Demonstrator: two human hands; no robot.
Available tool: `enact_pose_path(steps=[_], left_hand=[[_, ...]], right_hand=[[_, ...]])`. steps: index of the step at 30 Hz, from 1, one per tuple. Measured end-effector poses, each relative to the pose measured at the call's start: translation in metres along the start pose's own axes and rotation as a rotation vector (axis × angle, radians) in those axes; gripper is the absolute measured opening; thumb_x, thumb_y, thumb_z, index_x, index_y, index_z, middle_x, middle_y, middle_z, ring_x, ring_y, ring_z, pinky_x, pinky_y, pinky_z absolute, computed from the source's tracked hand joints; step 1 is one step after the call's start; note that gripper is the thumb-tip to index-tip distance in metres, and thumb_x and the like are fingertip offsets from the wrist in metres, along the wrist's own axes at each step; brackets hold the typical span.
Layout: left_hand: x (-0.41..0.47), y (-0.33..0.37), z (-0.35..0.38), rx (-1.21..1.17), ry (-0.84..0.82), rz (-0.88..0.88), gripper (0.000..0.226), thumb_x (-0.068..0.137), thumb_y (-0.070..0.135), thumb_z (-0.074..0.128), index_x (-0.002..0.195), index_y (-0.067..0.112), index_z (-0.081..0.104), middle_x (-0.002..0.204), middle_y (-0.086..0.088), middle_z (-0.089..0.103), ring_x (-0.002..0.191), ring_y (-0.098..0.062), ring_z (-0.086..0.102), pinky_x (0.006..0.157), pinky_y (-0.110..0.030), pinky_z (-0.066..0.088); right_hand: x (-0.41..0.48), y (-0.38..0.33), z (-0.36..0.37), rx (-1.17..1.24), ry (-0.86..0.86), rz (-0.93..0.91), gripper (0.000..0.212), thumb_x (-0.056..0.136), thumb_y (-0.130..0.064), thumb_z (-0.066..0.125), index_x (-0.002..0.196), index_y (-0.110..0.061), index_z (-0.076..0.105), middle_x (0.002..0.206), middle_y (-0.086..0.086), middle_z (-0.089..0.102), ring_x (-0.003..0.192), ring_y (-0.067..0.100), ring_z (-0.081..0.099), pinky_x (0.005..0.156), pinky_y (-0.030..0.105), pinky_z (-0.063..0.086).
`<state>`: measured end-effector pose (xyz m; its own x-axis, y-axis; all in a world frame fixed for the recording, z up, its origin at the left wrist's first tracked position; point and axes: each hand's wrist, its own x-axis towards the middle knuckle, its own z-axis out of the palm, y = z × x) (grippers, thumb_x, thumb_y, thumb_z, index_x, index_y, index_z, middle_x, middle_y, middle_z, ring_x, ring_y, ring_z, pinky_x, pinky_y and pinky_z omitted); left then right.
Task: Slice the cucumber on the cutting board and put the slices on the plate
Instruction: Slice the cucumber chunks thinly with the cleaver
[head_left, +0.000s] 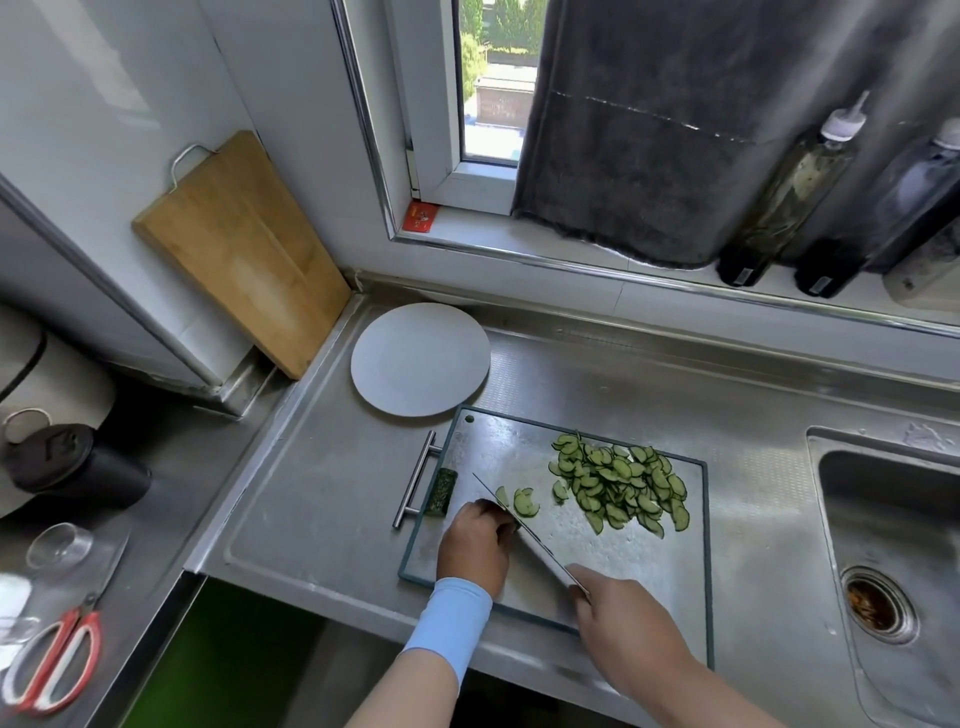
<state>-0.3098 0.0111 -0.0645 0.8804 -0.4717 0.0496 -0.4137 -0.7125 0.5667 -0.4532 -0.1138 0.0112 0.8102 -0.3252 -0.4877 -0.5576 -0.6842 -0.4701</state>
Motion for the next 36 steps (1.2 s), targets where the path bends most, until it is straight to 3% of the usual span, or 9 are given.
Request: enact_pose_path(steps=[4, 9, 22, 33, 36], left_hand=[[-0.002, -0.001, 0.000, 0.004, -0.002, 0.016, 0.015, 0.070, 0.009, 0.080, 0.076, 0.022, 0.075, 0.079, 0.003, 0.066, 0.075, -0.018, 0.062, 0.064, -0.015, 0.041], [-0.006, -0.005, 0.001, -0.011, 0.010, 0.043, 0.020, 0.065, 0.006, 0.084, 0.074, 0.022, 0.075, 0.078, 0.003, 0.066, 0.071, -0.016, 0.061, 0.060, -0.016, 0.045], [-0.011, -0.008, 0.004, -0.049, 0.029, 0.023, 0.023, 0.063, 0.003, 0.084, 0.074, 0.022, 0.075, 0.077, 0.006, 0.065, 0.072, -0.013, 0.059, 0.062, -0.014, 0.040], [-0.013, -0.014, 0.006, -0.099, 0.045, 0.116, 0.016, 0.073, 0.005, 0.079, 0.081, 0.018, 0.076, 0.083, 0.008, 0.064, 0.078, -0.007, 0.056, 0.069, -0.016, 0.048], [-0.010, -0.013, 0.005, -0.112, 0.037, 0.104, 0.015, 0.074, 0.004, 0.079, 0.079, 0.017, 0.075, 0.082, 0.009, 0.062, 0.076, -0.005, 0.056, 0.068, -0.014, 0.047]], right_hand=[[-0.005, 0.006, -0.001, 0.008, -0.020, 0.014, 0.021, 0.095, -0.020, 0.038, 0.099, -0.029, 0.057, 0.081, -0.002, 0.065, 0.076, 0.019, 0.058, 0.065, 0.031, 0.047], [-0.003, 0.003, -0.002, -0.002, -0.019, -0.014, 0.019, 0.095, -0.017, 0.037, 0.091, -0.024, 0.055, 0.072, -0.001, 0.058, 0.067, 0.017, 0.051, 0.054, 0.025, 0.035], [0.015, -0.014, -0.005, 0.020, -0.091, 0.069, 0.026, 0.090, -0.012, 0.039, 0.069, -0.026, 0.043, 0.066, -0.004, 0.051, 0.059, 0.014, 0.041, 0.052, 0.025, 0.031], [0.035, -0.008, -0.013, 0.072, 0.005, 0.110, 0.028, 0.094, -0.019, 0.040, 0.071, -0.030, 0.051, 0.072, -0.004, 0.061, 0.068, 0.015, 0.057, 0.054, 0.029, 0.040], [0.038, 0.000, -0.021, 0.030, 0.070, 0.140, 0.026, 0.099, -0.022, 0.038, 0.086, -0.031, 0.060, 0.088, -0.001, 0.066, 0.087, 0.026, 0.062, 0.063, 0.032, 0.041]])
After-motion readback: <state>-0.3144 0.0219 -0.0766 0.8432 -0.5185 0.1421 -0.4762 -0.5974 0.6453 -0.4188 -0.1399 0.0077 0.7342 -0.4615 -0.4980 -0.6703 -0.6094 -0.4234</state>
